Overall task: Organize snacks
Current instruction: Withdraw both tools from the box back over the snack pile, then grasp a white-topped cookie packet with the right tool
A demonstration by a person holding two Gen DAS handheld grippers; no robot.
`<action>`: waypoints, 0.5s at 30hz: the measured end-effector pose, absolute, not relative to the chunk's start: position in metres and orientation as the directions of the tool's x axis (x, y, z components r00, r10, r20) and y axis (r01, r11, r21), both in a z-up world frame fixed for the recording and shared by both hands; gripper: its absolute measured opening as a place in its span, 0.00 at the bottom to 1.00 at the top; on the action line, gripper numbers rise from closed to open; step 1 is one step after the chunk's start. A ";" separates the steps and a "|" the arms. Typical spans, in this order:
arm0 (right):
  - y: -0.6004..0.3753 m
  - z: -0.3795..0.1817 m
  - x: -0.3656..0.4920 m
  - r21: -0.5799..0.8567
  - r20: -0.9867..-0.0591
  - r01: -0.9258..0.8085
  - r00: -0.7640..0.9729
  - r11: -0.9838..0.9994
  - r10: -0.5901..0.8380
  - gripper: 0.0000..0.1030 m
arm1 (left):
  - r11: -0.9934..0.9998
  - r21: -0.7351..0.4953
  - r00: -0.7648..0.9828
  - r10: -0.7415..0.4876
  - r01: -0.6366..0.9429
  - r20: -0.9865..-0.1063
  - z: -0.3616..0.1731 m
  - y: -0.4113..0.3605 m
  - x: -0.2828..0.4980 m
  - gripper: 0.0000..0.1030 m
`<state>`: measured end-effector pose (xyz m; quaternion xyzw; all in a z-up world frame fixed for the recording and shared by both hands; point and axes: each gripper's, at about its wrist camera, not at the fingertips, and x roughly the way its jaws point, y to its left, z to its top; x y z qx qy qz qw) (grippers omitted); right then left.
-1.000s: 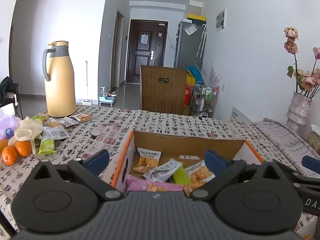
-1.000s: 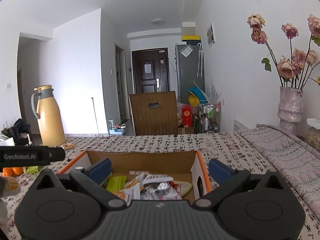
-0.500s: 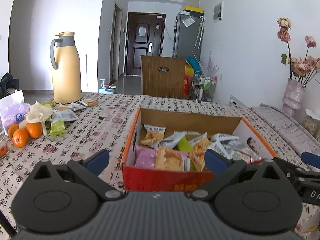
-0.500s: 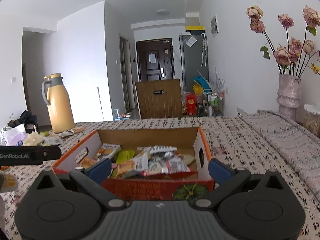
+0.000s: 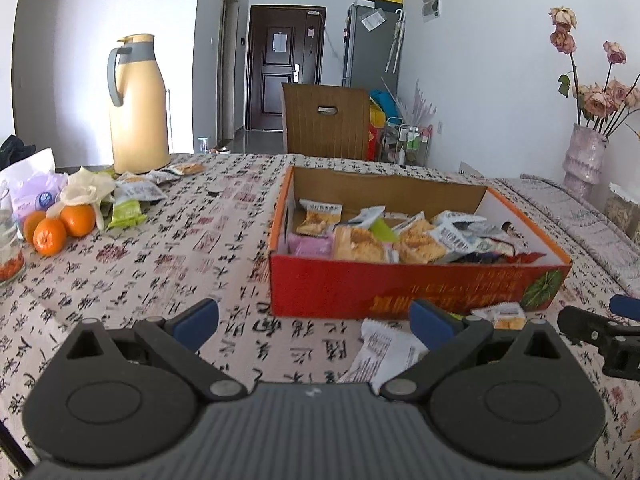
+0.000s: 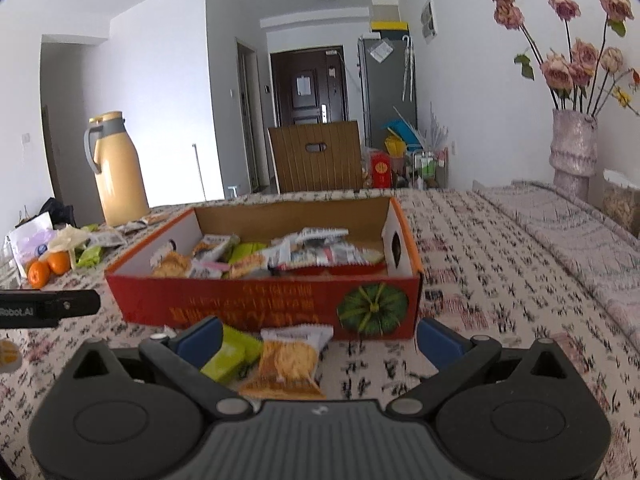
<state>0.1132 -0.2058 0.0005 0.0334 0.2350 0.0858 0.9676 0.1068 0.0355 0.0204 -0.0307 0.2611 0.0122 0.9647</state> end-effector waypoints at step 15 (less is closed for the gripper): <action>-0.215 -0.023 0.107 0.125 -0.506 -0.132 0.844 0.983 0.177 1.00 | 0.996 -0.066 0.841 0.017 -0.063 -0.541 -0.012 0.047 0.114 1.00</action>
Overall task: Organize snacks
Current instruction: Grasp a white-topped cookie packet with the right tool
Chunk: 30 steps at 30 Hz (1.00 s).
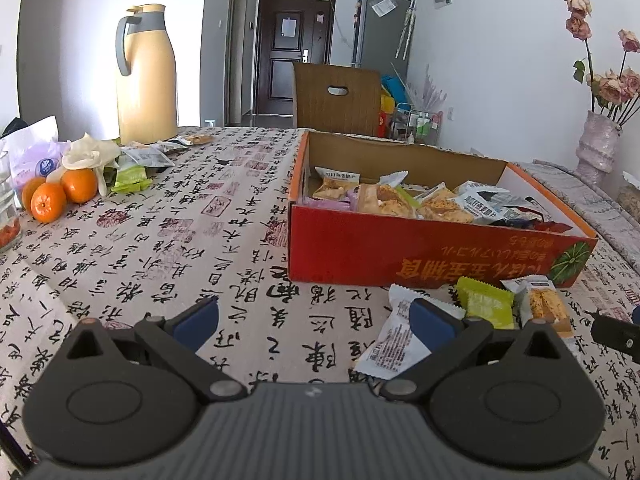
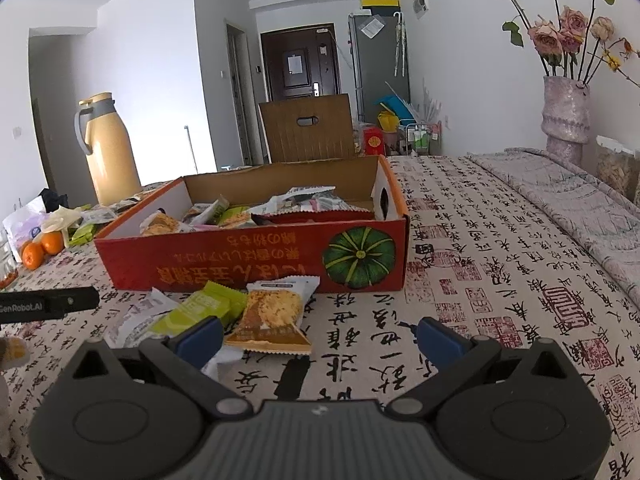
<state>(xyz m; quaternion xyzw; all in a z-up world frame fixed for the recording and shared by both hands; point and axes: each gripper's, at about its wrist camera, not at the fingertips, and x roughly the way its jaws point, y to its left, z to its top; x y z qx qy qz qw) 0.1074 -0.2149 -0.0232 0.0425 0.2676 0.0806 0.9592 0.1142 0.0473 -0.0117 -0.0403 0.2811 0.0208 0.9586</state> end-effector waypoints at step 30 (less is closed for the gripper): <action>-0.174 -0.030 0.172 0.074 -0.621 -0.143 0.768 0.987 0.158 0.73 | 0.992 -0.120 0.839 -0.027 -0.046 -0.543 -0.019 0.054 0.115 1.00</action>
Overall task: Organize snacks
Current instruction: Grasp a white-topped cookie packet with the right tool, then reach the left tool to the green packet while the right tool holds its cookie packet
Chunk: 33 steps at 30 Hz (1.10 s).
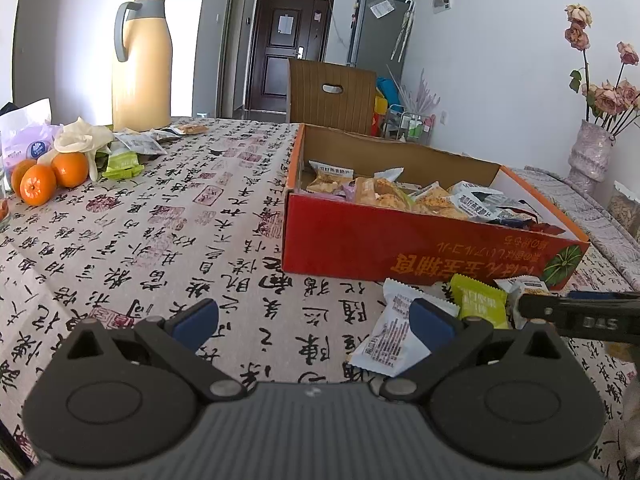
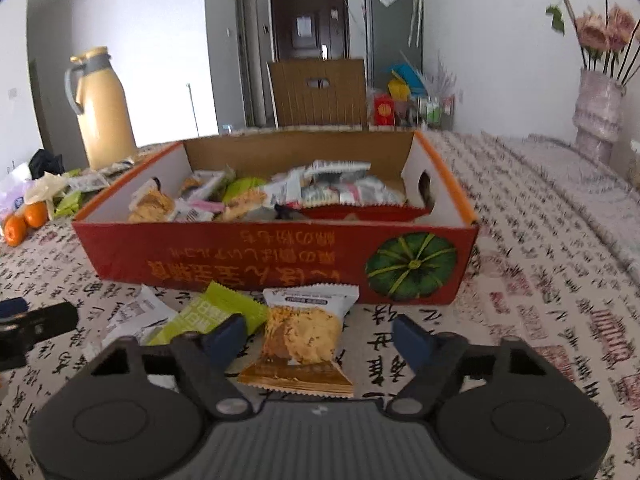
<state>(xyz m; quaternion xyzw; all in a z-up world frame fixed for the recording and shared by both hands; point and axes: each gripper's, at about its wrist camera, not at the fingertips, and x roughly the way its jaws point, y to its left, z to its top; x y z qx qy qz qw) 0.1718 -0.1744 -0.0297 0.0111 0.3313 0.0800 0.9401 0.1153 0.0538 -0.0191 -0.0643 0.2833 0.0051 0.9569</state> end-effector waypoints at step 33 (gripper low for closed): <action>-0.220 -0.020 0.112 0.142 -0.506 -0.077 0.851 0.987 0.139 0.38 | 0.998 0.024 0.798 -0.026 0.050 -0.602 -0.001 -0.001 0.113 1.00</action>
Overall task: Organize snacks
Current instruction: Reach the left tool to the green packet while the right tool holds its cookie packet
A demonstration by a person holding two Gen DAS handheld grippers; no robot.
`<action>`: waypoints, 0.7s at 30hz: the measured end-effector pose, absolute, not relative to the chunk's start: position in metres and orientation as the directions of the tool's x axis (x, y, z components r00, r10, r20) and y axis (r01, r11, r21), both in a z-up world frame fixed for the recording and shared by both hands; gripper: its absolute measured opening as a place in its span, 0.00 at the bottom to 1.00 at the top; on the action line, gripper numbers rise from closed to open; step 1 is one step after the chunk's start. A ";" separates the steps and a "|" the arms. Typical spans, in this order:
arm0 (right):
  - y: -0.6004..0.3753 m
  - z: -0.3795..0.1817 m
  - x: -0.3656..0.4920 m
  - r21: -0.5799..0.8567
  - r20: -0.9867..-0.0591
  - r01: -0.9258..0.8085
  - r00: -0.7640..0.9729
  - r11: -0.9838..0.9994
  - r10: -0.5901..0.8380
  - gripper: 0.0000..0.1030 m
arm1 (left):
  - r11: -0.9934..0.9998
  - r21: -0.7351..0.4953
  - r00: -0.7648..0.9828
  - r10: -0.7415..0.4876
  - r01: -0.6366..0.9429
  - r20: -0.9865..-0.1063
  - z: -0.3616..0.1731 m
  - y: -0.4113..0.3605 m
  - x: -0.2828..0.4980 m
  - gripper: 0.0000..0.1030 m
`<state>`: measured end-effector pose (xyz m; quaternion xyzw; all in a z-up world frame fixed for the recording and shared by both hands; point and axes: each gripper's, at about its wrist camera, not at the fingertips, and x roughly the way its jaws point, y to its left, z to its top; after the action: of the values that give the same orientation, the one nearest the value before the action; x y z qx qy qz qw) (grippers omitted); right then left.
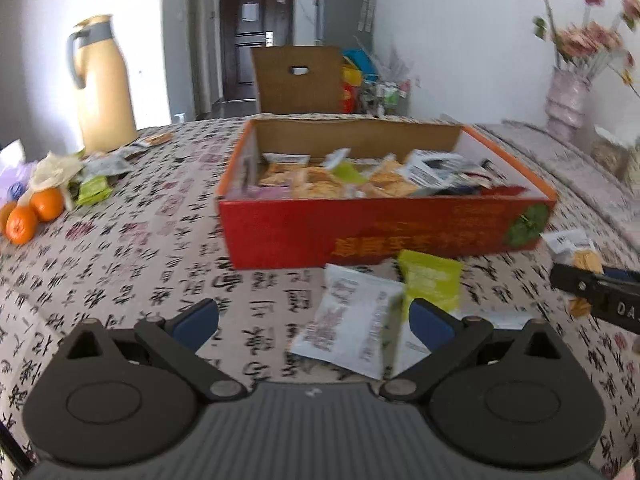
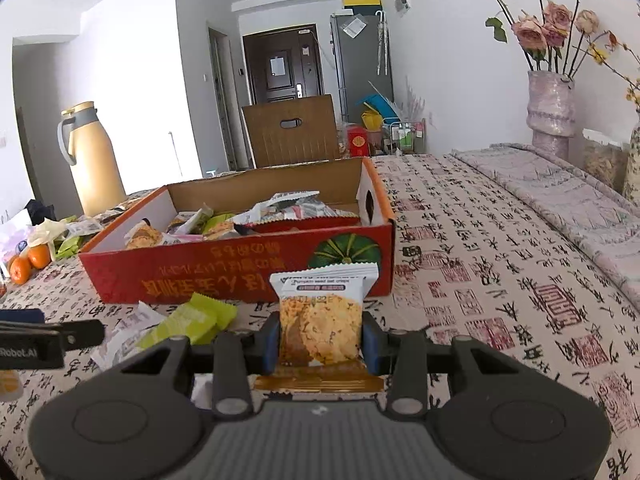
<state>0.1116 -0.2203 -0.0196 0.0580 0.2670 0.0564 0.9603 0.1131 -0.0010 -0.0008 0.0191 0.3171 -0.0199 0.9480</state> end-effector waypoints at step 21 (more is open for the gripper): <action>-0.246 -0.035 0.100 0.228 -0.505 -0.076 0.843 0.971 0.185 0.38 | 0.969 0.098 0.699 -0.092 0.227 -0.710 -0.027 -0.063 0.129 0.57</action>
<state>0.1004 -0.2459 -0.0351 0.0998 0.2718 0.0683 0.9547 0.1289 -0.0627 -0.0272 0.0893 0.3783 -0.0870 0.9172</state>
